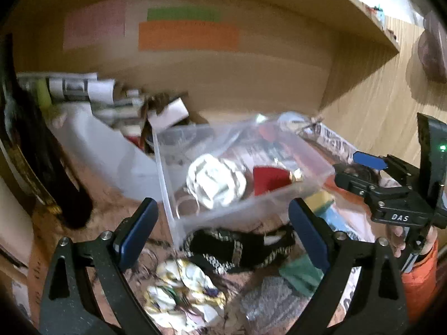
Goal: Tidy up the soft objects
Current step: 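Grasp the black chain-trimmed cap with the left gripper while the right gripper grasps the yellow-green sponge, then lower the cap and sponge into the clear box and open both grippers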
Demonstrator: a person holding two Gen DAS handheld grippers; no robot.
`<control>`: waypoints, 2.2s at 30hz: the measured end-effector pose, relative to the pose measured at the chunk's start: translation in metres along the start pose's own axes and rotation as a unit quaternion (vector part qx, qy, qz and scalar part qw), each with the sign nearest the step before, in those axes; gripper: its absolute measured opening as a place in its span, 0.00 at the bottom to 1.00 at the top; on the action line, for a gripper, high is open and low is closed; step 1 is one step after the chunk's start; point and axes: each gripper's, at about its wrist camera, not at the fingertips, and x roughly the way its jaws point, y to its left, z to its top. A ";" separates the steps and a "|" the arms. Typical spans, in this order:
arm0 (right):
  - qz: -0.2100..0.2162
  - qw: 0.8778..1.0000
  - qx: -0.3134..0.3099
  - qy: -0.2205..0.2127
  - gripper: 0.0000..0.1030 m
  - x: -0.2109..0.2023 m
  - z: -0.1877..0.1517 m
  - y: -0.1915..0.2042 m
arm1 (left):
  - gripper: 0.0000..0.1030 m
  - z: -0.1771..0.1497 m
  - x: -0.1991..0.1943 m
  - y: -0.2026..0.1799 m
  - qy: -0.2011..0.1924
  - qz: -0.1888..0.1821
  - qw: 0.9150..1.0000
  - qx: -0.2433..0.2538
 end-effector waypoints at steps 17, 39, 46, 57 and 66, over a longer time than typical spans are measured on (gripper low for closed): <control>0.019 0.995 0.025 0.090 0.81 0.049 -0.037 -0.005 | 0.42 -0.041 0.032 0.002 0.068 -0.043 0.996 -0.031; 0.029 0.999 0.017 0.017 0.57 -0.003 -0.022 0.003 | 0.20 -0.020 -0.024 -0.020 -0.017 -0.052 0.999 -0.001; 0.030 0.999 0.013 -0.042 0.57 -0.033 -0.002 0.005 | 0.20 0.004 -0.050 -0.026 -0.076 -0.039 0.996 0.010; 0.038 0.995 0.018 -0.087 0.57 -0.035 0.026 0.009 | 0.20 0.041 -0.052 -0.018 -0.138 -0.005 0.990 0.004; 0.044 0.997 0.013 -0.056 0.57 0.004 0.039 0.015 | 0.20 0.048 0.007 -0.007 -0.072 -0.017 0.997 -0.006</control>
